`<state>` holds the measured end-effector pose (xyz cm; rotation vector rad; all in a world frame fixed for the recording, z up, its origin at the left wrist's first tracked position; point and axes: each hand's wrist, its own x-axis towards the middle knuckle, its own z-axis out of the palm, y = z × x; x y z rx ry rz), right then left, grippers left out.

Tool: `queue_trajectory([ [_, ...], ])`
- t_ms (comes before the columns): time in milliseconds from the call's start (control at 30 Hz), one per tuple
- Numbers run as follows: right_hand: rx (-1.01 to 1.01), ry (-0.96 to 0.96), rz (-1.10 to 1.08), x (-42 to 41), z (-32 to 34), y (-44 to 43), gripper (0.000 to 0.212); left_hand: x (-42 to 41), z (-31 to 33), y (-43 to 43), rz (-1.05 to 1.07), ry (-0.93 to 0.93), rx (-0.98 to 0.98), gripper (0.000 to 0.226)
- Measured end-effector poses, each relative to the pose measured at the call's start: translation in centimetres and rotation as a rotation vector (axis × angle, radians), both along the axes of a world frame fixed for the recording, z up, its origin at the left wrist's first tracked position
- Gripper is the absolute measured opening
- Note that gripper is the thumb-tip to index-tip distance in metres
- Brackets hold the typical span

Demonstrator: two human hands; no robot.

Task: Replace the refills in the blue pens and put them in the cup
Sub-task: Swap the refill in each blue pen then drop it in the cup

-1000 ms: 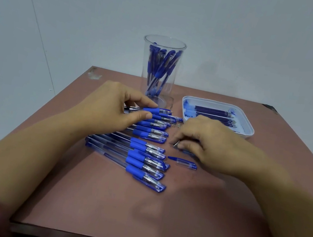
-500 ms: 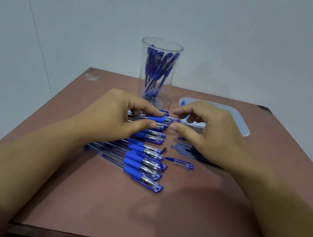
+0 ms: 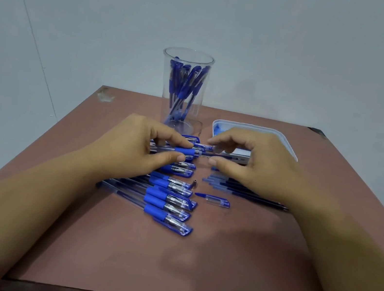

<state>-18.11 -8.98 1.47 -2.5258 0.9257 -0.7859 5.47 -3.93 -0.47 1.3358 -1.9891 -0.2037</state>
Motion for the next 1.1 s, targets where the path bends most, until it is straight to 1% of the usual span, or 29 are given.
queue_trajectory([
  [167, 0.003, 0.018, -0.017, 0.1, 0.0, -0.1, 0.013, -0.1, 0.0, 0.0, 0.003, 0.012, 0.017, 0.022],
  [300, -0.044, 0.036, -0.043, -0.4, 0.2, 0.0, 0.021, -0.1, 0.0, 0.0, -0.020, 0.016, 0.033, 0.021],
  [433, -0.078, 0.072, -0.027, 0.6, 0.2, 0.4, 0.020, -0.1, -0.1, 0.0, -0.037, 0.018, 0.044, 0.022],
  [533, -0.024, 0.065, -0.052, 0.0, 0.2, 0.2, 0.011, -0.1, 0.0, 0.1, -0.026, 0.013, 0.041, 0.022],
  [667, 0.020, 0.043, -0.036, -0.2, 0.1, 0.1, 0.018, -0.2, 0.0, 0.2, -0.014, 0.009, 0.030, 0.023],
  [767, 0.008, 0.046, -0.016, 0.1, 0.0, 0.1, 0.016, -0.2, 0.0, 0.2, -0.012, -0.003, 0.033, 0.023],
  [867, 0.046, 0.033, -0.047, -0.7, 0.4, -0.2, 0.016, 0.1, 0.2, 0.2, 0.007, -0.010, 0.039, 0.023],
  [1000, 0.121, 0.100, -0.097, -1.9, 0.8, -0.9, 0.018, 1.0, 0.4, 0.0, 0.061, 0.030, 0.023, 0.023],
  [1100, 0.187, 0.187, -0.110, -2.0, 0.6, -0.9, 0.011, 1.2, 0.3, -0.1, 0.059, 0.047, 0.029, 0.024],
])
